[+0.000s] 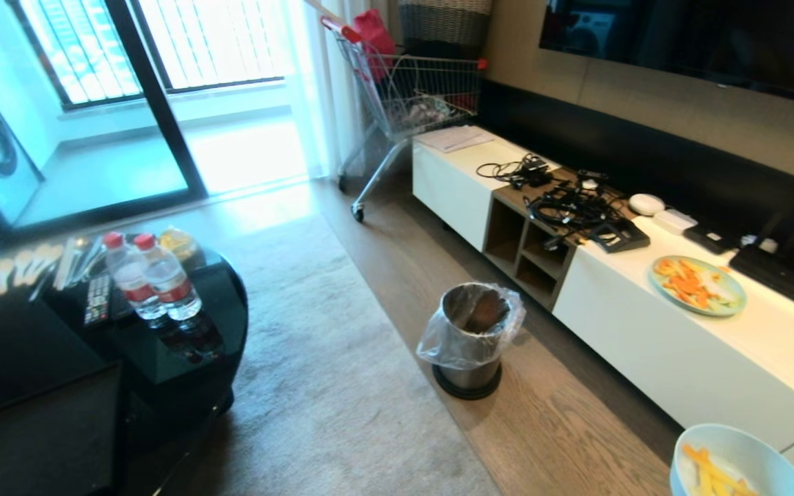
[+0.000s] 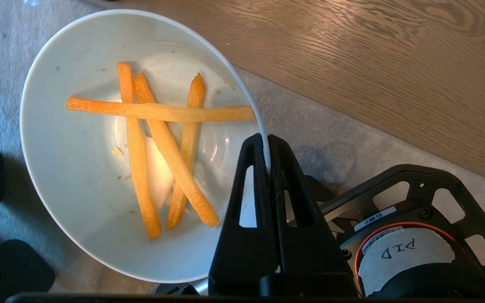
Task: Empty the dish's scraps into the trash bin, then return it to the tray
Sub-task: Move the bowl over the trash can
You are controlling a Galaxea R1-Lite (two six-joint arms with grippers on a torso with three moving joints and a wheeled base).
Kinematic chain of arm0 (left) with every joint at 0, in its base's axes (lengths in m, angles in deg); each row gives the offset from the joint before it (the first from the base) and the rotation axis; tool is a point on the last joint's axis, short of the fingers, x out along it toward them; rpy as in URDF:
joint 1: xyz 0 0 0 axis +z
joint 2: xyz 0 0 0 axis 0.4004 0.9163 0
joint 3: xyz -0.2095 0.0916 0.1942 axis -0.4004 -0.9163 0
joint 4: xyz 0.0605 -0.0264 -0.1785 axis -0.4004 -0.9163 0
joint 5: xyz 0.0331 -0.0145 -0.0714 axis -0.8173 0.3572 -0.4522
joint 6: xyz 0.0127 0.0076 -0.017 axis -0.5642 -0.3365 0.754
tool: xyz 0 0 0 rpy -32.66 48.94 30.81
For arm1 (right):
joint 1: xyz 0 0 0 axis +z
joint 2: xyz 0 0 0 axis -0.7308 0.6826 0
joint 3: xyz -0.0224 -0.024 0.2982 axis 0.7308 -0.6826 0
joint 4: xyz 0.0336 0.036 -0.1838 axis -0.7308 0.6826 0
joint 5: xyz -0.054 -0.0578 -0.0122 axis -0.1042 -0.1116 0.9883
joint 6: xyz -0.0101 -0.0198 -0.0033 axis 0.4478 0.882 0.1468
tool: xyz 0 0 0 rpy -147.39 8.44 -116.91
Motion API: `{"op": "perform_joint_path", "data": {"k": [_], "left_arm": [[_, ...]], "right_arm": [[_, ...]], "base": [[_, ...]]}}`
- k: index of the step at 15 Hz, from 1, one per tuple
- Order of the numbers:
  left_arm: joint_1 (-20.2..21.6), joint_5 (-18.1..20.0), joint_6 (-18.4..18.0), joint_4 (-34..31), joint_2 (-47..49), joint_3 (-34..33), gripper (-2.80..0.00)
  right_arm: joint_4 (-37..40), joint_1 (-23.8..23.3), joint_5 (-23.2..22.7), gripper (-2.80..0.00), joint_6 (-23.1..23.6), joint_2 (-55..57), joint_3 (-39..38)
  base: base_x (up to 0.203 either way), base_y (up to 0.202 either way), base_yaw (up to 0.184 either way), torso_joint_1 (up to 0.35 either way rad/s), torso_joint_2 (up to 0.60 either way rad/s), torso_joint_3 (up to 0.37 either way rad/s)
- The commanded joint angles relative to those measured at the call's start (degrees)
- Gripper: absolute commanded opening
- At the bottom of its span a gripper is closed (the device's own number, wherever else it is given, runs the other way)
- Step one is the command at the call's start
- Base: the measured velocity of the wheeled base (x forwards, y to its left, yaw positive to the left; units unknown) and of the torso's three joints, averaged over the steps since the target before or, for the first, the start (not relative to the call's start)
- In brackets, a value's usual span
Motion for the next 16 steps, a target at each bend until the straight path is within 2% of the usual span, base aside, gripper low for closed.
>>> {"op": "perform_joint_path", "data": {"k": [1,3,16], "left_arm": [[0.0,0.0,0.0,0.0,0.0,0.0,-2.80],[0.0,0.0,0.0,0.0,0.0,0.0,-2.80],[0.0,0.0,0.0,0.0,0.0,0.0,-2.80]], "right_arm": [[0.0,0.0,0.2,-2.80,-0.3,0.0,0.1],[0.1,0.0,0.2,-2.80,-0.3,0.0,0.0],[0.2,0.1,0.3,-2.80,0.2,-0.5,0.0]], "base": [[0.003,0.009,-0.155,0.002,0.01,0.001],[-0.002,0.007,-0.106,0.001,0.00,0.001],[0.000,0.000,0.000,0.000,0.00,0.000]]}}
